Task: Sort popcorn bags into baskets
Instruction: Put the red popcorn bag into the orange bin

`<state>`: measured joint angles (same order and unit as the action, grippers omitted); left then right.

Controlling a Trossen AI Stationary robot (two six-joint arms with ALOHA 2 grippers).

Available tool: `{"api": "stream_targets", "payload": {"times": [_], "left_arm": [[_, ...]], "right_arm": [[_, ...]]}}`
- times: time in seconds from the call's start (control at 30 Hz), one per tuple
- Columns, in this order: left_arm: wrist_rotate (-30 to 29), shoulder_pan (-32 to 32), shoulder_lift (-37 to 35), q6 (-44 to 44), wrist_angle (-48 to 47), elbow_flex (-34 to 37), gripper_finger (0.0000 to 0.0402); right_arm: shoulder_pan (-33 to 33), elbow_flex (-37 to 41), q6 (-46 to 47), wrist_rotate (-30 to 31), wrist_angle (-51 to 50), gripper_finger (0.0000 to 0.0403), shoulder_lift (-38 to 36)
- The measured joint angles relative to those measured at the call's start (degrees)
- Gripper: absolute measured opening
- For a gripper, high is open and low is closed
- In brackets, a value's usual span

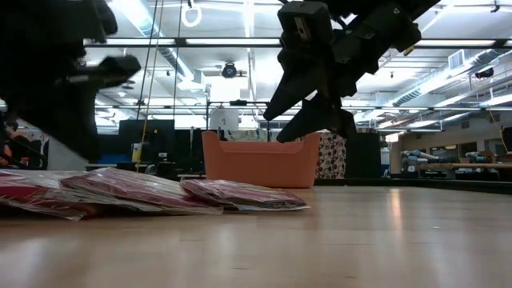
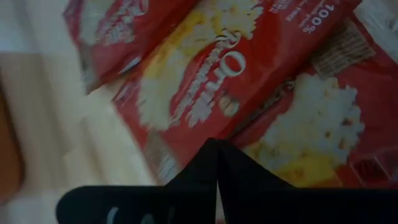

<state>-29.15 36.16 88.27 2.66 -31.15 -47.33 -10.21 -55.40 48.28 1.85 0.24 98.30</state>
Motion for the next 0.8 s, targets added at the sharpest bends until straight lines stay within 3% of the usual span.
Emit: {"api": "stream_targets", "payload": {"times": [0.2,0.37,0.8], "left_arm": [[0.87,-0.02,-7.28,1.66,-7.92,-2.81,0.0003],[7.78,-1.49,-9.78,3.16,-6.19,-2.87,0.001],[4.9,-1.73,2.82,-6.65,1.19,-2.84,0.0142]], "right_arm": [[0.27,0.0,0.15,-0.79,-0.38,0.0188,0.0],[0.27,0.0,-0.63,0.17,0.17,0.0188,0.0],[0.36,-0.02,1.64,2.12,0.67,0.0188,0.0]]}}
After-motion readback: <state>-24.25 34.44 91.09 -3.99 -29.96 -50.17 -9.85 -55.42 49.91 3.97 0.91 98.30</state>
